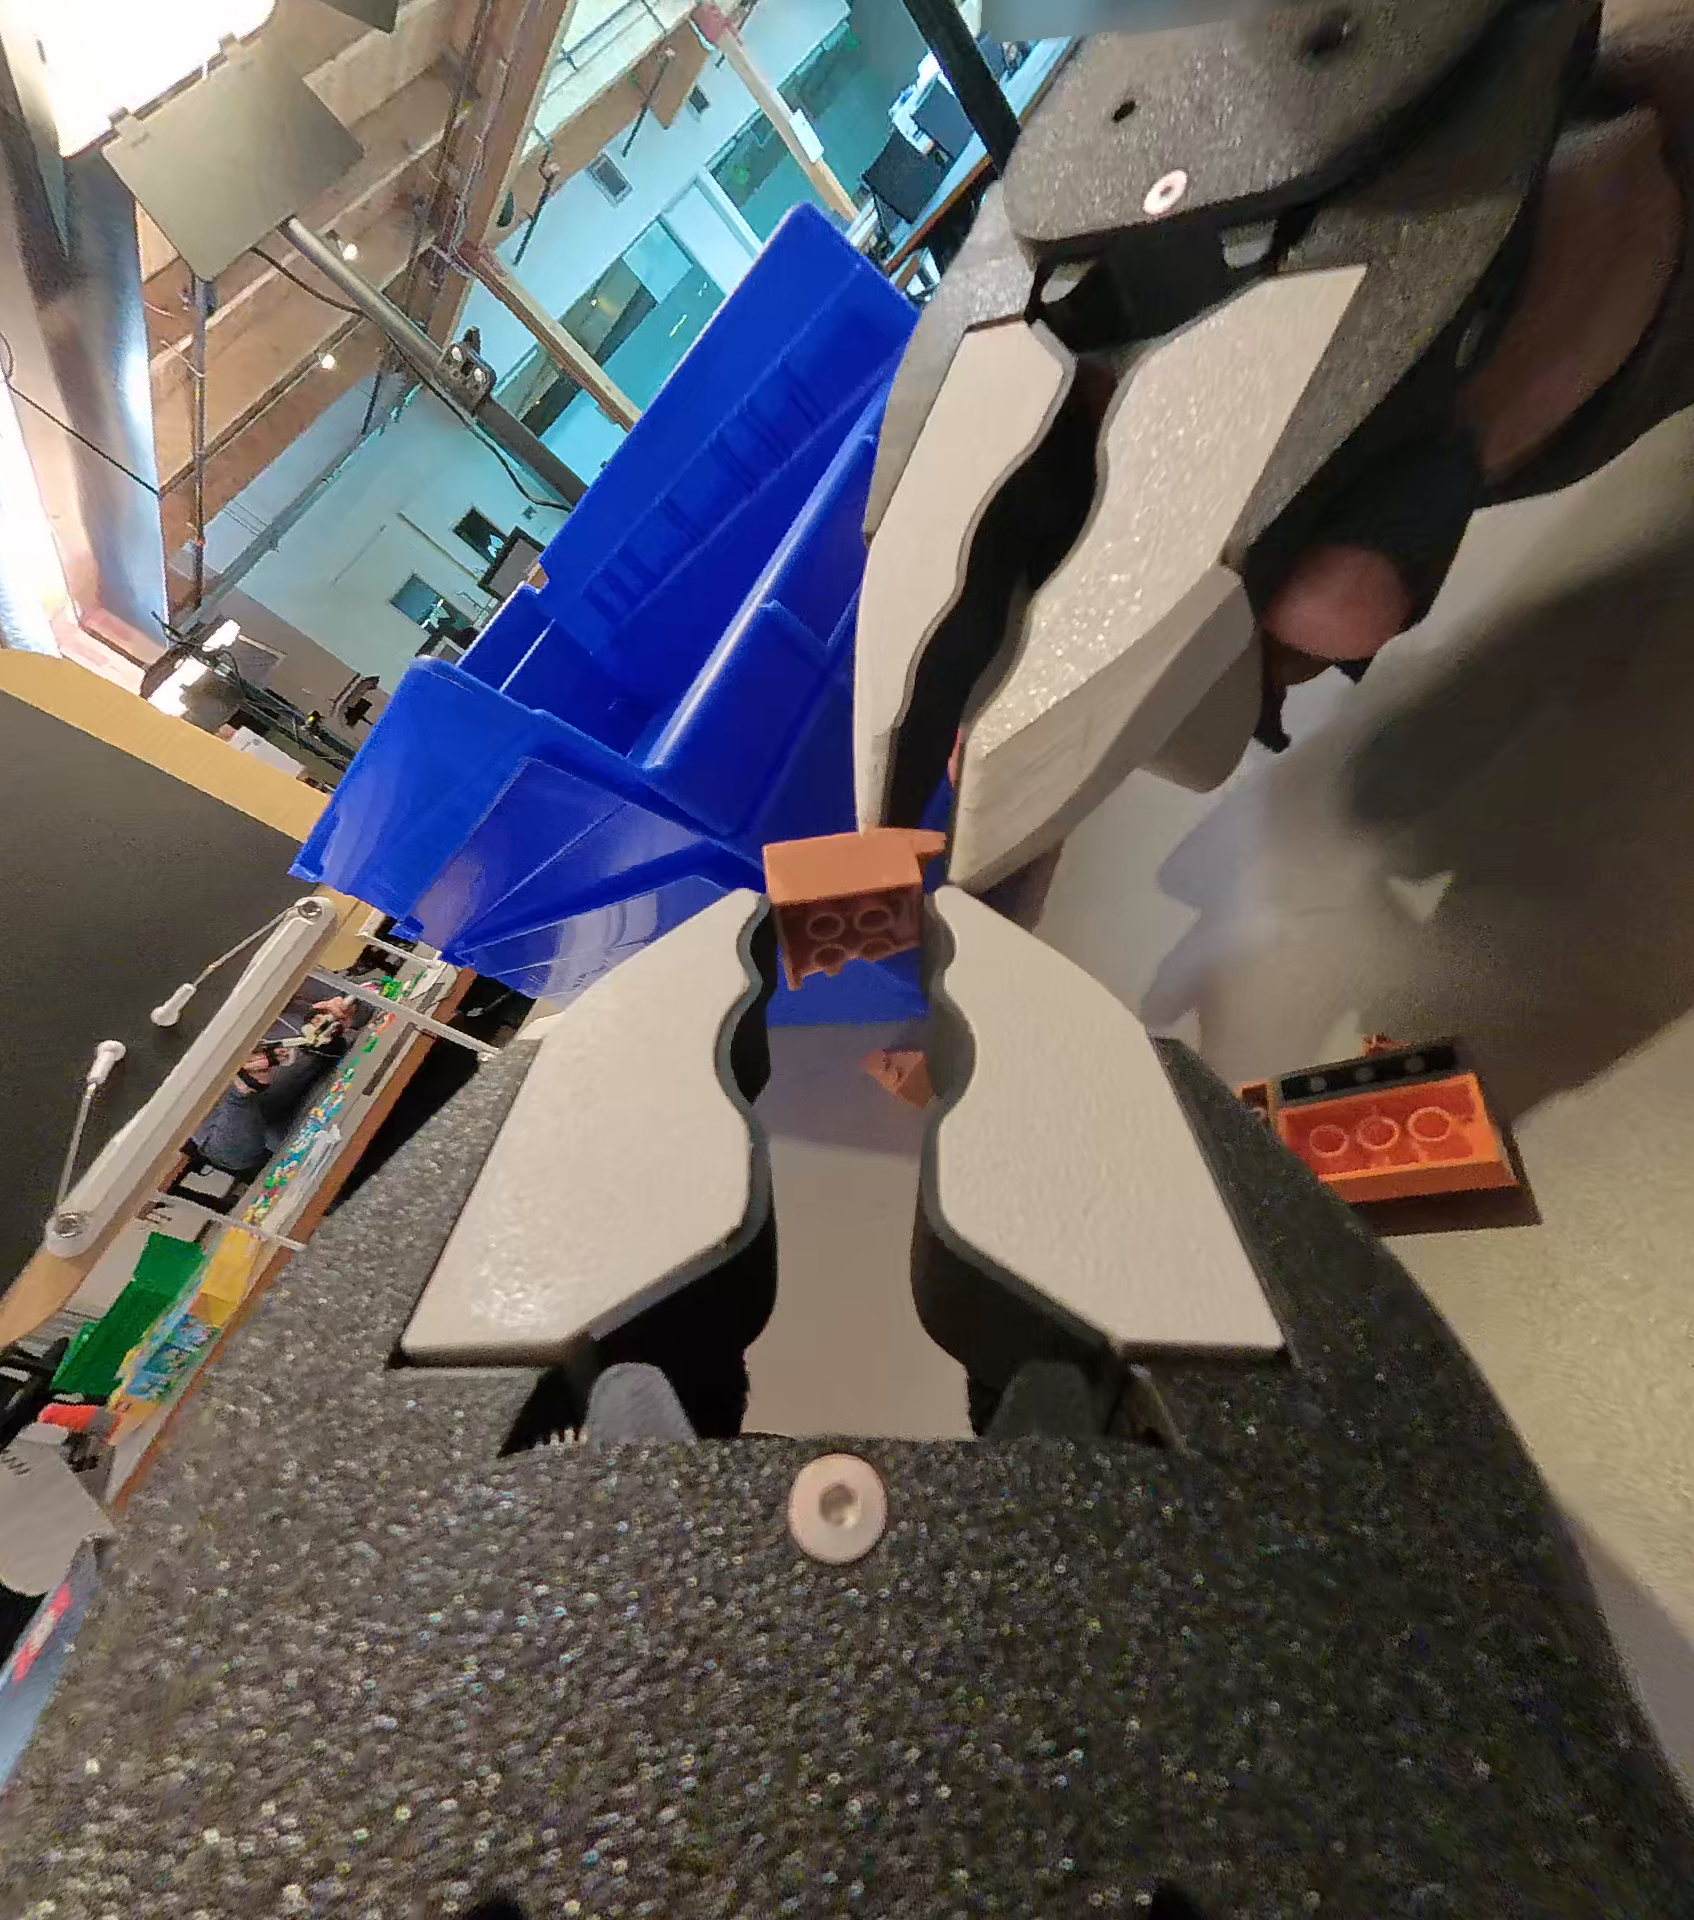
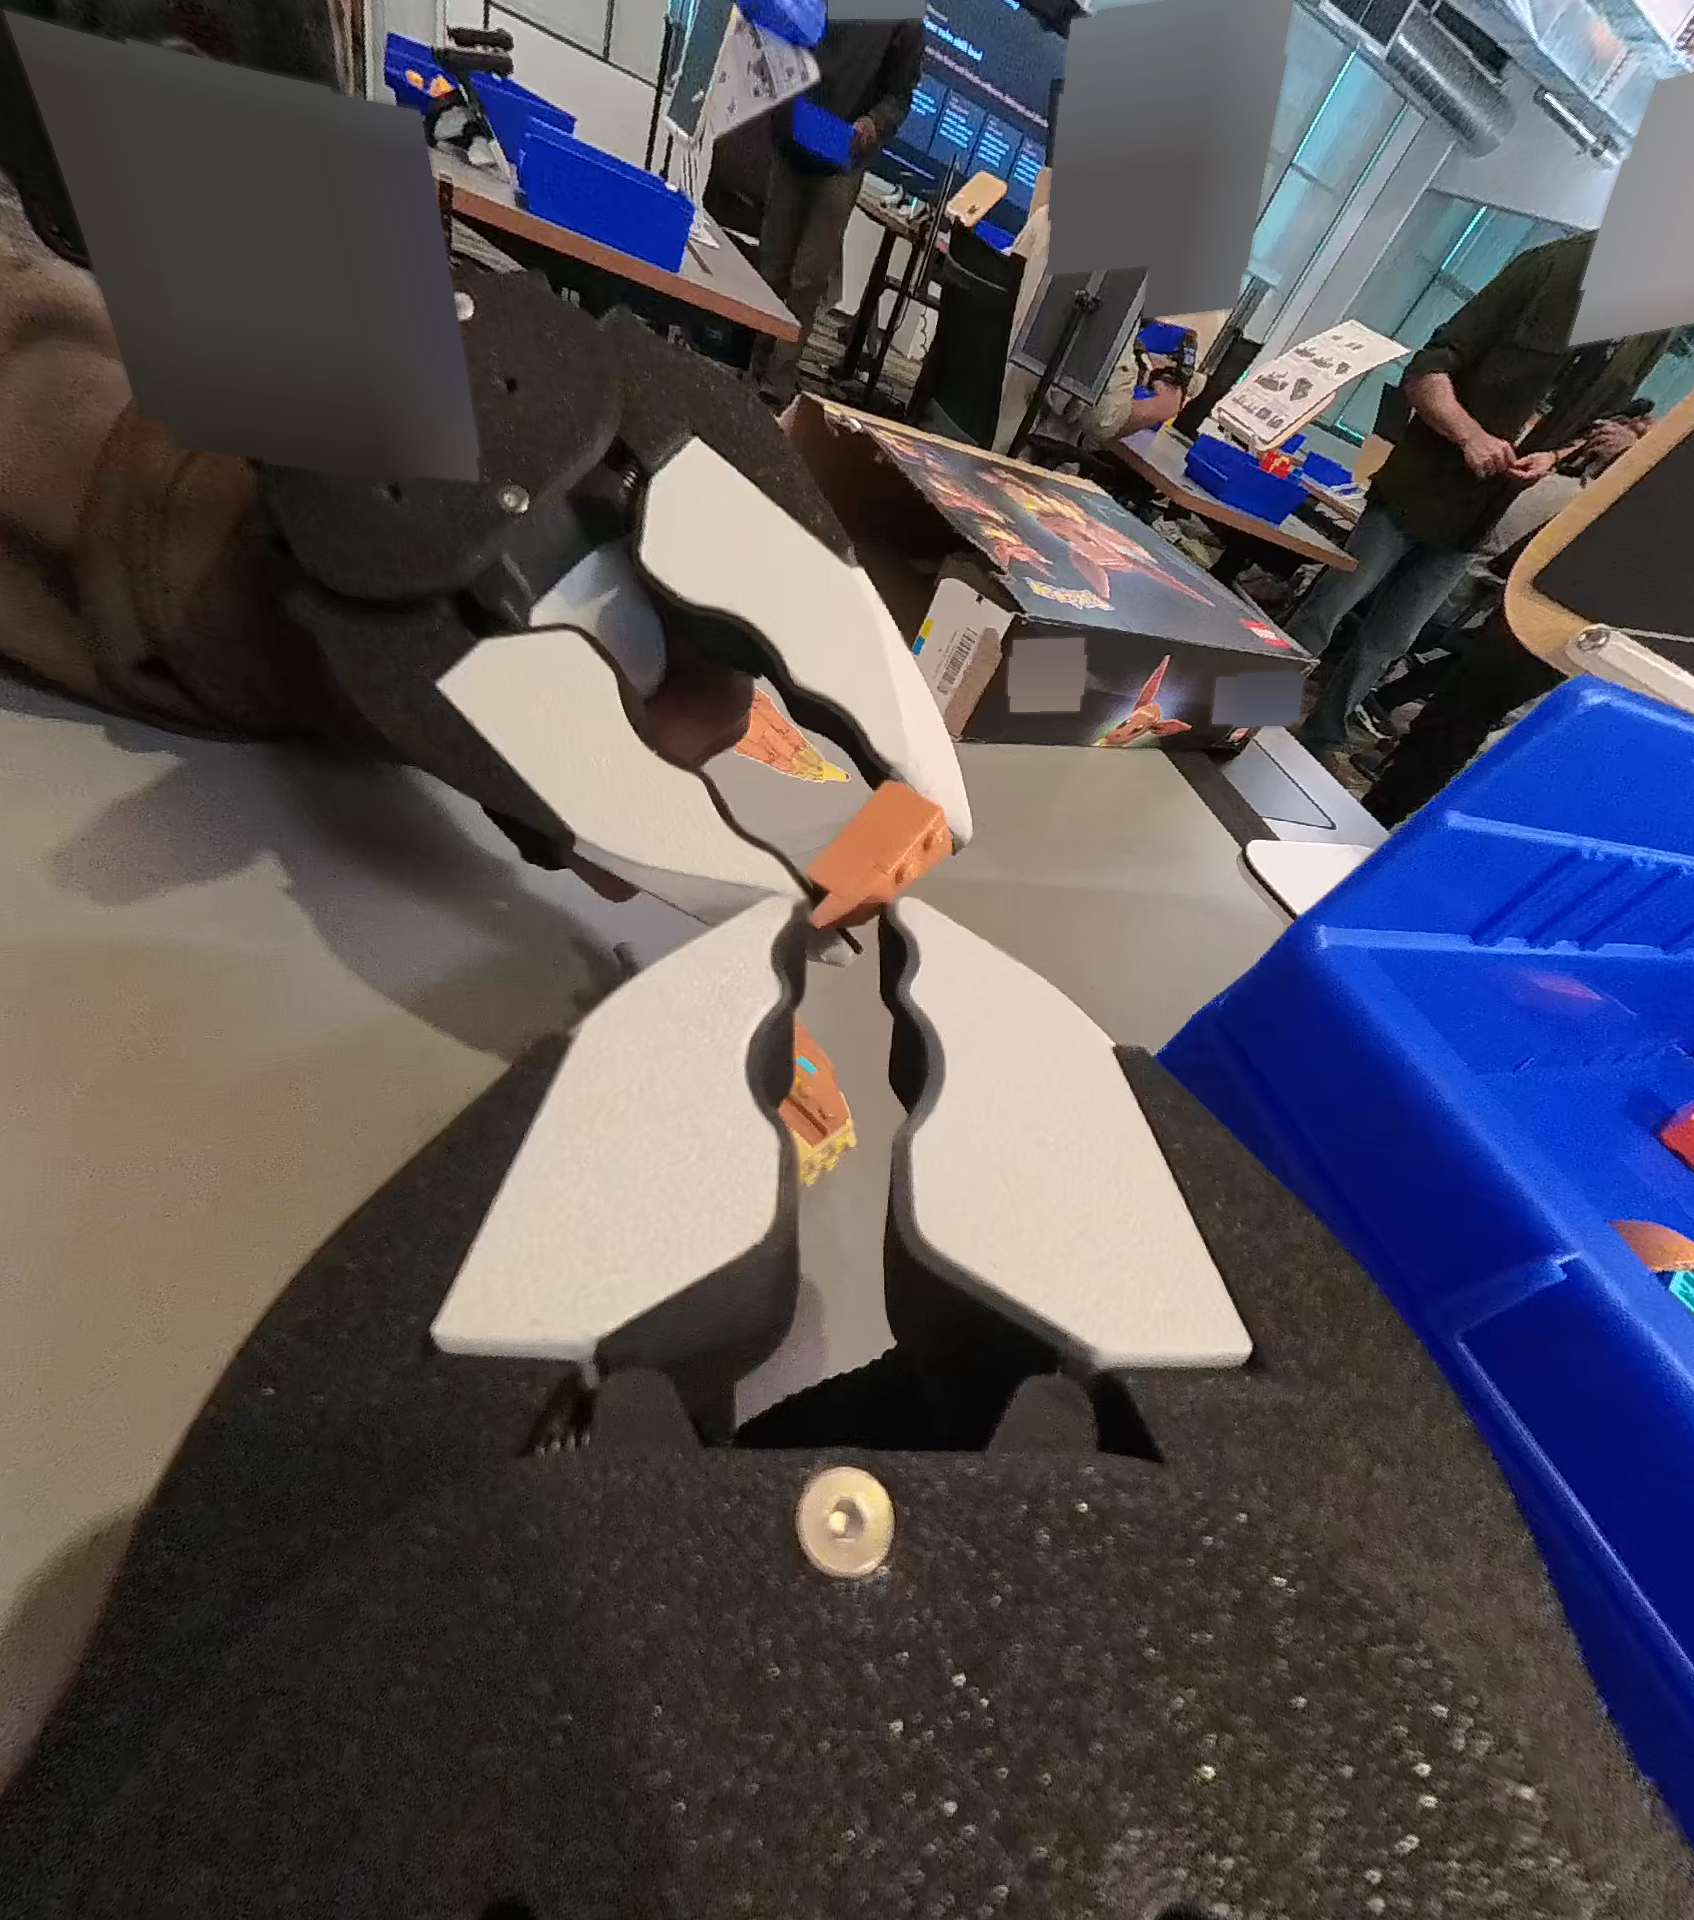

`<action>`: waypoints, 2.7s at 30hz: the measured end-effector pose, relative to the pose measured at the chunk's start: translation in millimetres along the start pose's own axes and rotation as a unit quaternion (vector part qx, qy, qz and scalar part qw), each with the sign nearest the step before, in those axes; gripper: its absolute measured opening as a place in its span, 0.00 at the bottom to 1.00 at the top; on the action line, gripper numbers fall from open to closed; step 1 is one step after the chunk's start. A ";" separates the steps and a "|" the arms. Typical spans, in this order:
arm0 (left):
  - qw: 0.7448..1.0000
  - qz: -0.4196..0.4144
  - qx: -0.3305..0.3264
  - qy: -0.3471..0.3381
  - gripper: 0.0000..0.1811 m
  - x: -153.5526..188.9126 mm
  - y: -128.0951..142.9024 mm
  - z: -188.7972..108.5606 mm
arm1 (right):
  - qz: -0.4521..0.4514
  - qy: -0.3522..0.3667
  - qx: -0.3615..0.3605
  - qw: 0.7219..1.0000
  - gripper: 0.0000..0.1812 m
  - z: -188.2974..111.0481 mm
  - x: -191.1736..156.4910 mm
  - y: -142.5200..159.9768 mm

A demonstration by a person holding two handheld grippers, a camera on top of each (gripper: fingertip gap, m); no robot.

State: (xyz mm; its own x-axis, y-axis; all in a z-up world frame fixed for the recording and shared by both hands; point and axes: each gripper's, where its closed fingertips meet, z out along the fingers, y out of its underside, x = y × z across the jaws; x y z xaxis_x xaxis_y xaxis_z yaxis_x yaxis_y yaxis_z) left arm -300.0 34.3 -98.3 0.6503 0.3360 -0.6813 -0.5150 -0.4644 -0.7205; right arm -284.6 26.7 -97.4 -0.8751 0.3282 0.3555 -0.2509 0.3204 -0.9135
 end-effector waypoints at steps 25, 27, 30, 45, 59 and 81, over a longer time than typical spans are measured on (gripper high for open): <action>0.989 -0.092 0.020 0.115 0.14 15.7 1.2 -4.1 | -0.068 -0.054 -0.029 0.996 0.01 -5.7 -11.6 12.2; 0.982 -0.120 0.037 0.144 0.14 19.5 -3.3 -6.9 | -0.071 -0.050 -0.031 0.996 0.00 -5.4 -10.7 13.2; 0.980 -0.134 0.034 0.146 0.14 20.9 -2.1 -4.8 | -0.056 -0.047 -0.027 0.997 0.00 -5.6 -7.5 13.2; 0.999 0.023 -0.005 0.038 0.14 13.2 4.1 0.0 | 0.054 -0.060 -0.030 0.996 0.08 -0.8 -6.0 13.7; 0.995 -0.011 0.000 0.104 0.14 23.7 6.2 -3.1 | -0.016 -0.077 -0.058 0.995 0.07 -2.8 -15.0 20.0; 0.908 -0.356 -0.026 0.220 0.14 22.1 18.6 -1.7 | -0.098 -0.034 -0.054 0.993 0.06 -1.6 -9.3 26.2</action>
State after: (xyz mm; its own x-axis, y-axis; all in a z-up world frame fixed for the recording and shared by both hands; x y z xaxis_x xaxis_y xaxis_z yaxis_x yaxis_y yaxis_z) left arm -294.2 31.7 -126.6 0.9740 0.2118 0.0805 0.1433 -0.3004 -0.9430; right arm -282.4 33.5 -124.3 -0.8408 0.1909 0.5066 -0.3758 0.4676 -0.8001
